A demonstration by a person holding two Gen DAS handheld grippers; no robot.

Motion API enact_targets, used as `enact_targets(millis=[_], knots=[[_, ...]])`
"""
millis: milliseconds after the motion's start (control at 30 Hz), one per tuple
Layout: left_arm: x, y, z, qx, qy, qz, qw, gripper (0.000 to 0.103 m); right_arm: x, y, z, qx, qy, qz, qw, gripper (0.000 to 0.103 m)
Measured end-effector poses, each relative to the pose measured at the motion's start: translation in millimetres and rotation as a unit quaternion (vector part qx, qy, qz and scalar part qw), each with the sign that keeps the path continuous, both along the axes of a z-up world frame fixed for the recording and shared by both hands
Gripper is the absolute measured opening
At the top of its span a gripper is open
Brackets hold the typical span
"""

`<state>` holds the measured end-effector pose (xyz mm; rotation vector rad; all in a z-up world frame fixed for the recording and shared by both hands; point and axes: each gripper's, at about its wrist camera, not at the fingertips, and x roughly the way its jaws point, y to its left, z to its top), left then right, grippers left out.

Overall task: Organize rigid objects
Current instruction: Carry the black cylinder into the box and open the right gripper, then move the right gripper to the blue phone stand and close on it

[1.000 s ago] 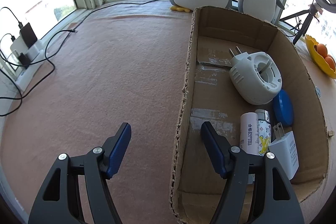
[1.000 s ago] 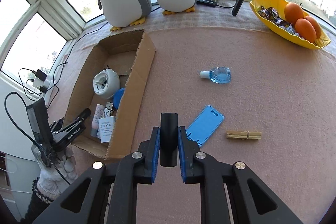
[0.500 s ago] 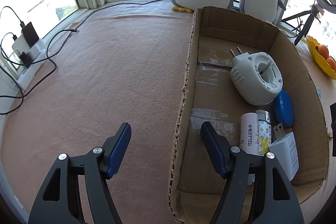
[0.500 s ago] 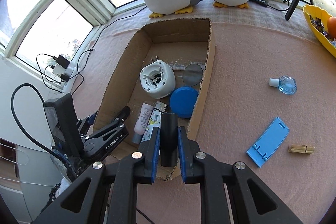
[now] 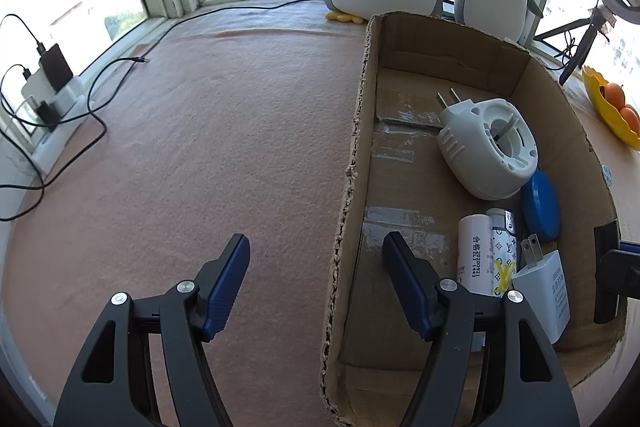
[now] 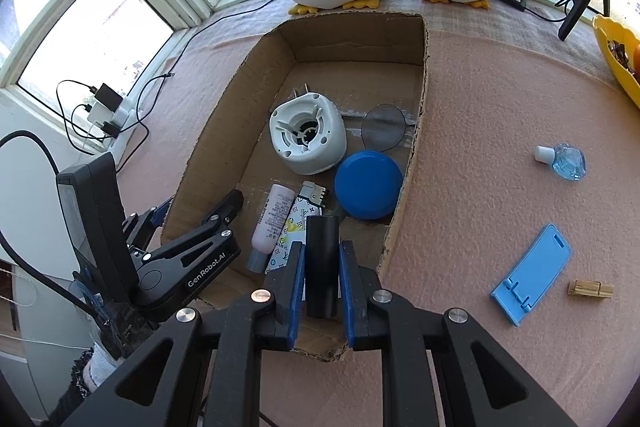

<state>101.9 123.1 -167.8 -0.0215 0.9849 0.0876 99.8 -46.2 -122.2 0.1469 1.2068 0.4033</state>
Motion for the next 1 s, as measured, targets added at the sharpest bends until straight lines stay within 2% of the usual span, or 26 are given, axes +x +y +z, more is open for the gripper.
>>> enact_targets(millis=[67,200,467,533,800,1000], knots=[[0,0,0,0.001,0.0,0.0,1.0,0.07,0,1,1,-0.002,-0.002,0.003,1.0,0.016],[0,0,0,0.002,0.0,0.0,1.0,0.071,-1,0,2,0.0,-0.004,0.003,1.0,0.033],[0,0,0,0.002,0.0,0.0,1.0,0.071,-5,-9,13,0.003,-0.019,0.002,1.0,0.034],[0,0,0,0.002,-0.001,0.0,1.0,0.071,-6,-16,16,0.004,-0.022,-0.003,1.0,0.037],[0,-1,0,0.001,-0.001,0.0,1.0,0.071,-7,-75,21,0.009,-0.015,-0.07,0.997,0.039],[0,-1,0,0.002,-0.001,-0.001,1.0,0.071,-5,-125,2,0.005,0.022,-0.136,0.99,0.039]])
